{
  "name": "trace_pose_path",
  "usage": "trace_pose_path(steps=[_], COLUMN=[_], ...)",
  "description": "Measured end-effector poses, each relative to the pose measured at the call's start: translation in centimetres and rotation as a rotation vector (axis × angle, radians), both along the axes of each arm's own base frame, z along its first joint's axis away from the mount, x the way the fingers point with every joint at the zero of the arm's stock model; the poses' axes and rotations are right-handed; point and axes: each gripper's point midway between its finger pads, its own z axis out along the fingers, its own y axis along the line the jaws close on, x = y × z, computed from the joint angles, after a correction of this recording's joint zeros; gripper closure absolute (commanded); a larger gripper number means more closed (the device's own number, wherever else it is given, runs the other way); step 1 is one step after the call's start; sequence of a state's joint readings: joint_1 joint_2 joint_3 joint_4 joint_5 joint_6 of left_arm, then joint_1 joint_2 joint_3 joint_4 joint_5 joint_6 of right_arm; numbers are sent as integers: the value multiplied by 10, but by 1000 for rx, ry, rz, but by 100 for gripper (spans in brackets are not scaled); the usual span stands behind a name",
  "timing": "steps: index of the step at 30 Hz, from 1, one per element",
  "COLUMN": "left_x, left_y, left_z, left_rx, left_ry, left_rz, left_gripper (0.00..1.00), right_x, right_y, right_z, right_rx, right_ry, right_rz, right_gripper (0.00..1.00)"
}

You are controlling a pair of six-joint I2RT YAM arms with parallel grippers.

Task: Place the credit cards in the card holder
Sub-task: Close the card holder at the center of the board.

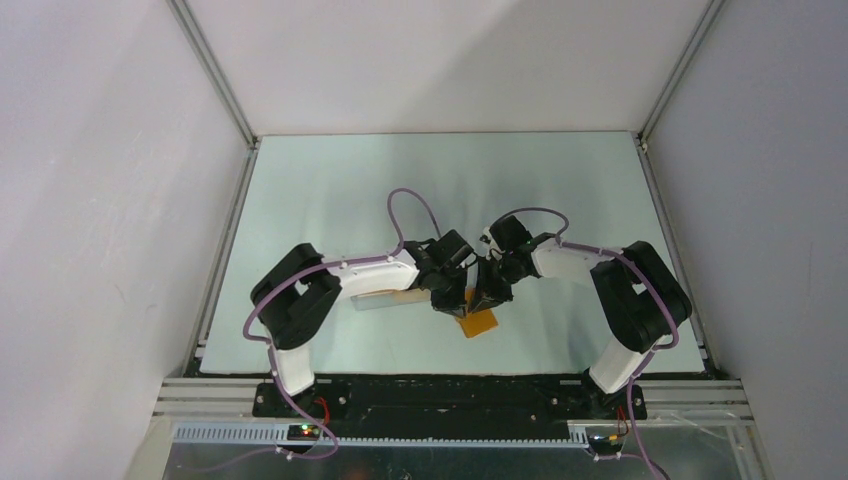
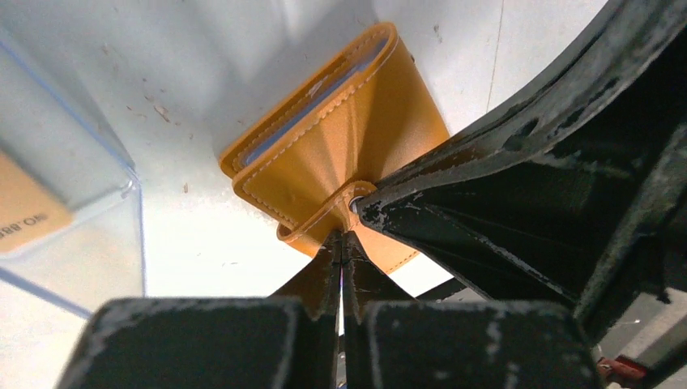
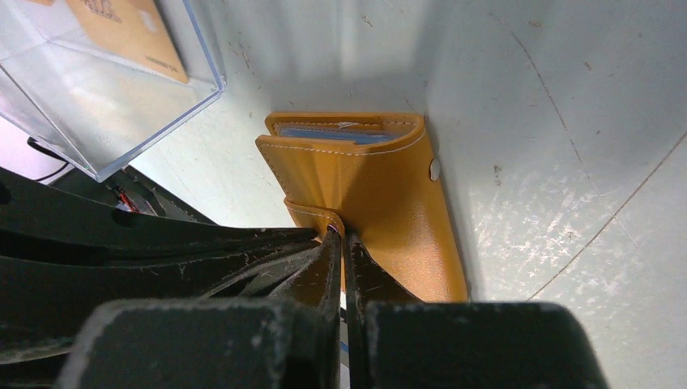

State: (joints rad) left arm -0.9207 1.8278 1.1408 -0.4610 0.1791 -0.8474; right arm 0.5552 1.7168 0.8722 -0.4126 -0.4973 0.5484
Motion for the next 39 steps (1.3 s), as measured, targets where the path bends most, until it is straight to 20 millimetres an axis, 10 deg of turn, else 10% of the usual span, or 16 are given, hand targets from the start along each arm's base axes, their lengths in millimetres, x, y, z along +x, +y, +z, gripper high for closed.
trace_pose_path(steps=[19,26,39], left_x=[7,7,7], left_y=[0,0,0], left_z=[-1,-1,-2], left_rx=[-71,-71,-69], left_ry=[2,3,8], left_rz=[32,33,38], left_gripper=[100,100,100], right_x=[0,2,-9], right_y=[0,4,-28], right_z=[0,9,26], right_rx=[5,39,-67], right_ry=[3,-29,-54], right_rz=[0,1,-32], right_gripper=[100,64,34])
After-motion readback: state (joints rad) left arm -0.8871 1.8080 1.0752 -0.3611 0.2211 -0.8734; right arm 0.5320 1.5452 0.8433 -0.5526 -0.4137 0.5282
